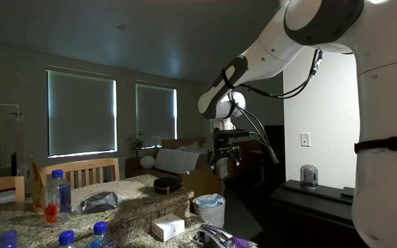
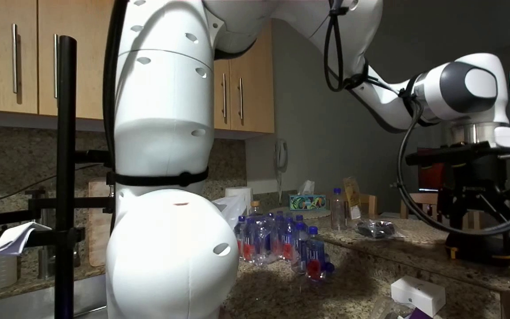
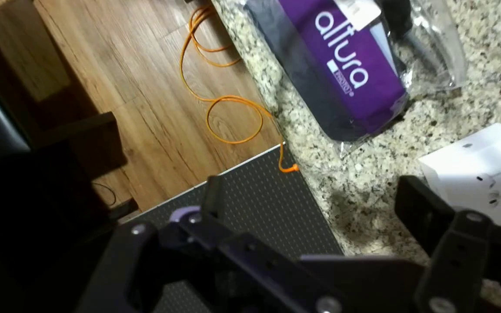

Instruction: Push the white box to the left, then pick the plastic bag and put it on the bottom counter

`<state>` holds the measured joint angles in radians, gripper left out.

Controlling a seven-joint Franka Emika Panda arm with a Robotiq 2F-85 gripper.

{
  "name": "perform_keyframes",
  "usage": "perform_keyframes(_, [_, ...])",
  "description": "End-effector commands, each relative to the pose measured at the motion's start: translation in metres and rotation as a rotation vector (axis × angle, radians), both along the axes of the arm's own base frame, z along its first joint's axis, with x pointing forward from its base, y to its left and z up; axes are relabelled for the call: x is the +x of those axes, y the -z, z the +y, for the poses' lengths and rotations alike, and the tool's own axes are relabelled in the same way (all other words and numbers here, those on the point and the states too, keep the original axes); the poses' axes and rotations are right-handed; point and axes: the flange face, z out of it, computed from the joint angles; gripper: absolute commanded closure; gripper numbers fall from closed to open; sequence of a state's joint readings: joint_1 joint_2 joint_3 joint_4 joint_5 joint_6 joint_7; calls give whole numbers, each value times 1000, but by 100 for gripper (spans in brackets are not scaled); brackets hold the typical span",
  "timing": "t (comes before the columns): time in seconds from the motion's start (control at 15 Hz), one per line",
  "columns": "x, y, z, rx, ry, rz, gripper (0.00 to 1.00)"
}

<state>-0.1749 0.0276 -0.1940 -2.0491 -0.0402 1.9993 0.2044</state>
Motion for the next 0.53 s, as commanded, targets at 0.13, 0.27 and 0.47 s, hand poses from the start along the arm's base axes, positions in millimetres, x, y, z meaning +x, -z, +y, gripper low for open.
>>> perform_keyframes(0.13, [36,111,3,-25,-90,-26,0])
perform_keyframes(0.27, [43,150,14,-9,-152,-4,0])
perform_keyframes(0.47, [56,186,27,-66,-209,-80,0])
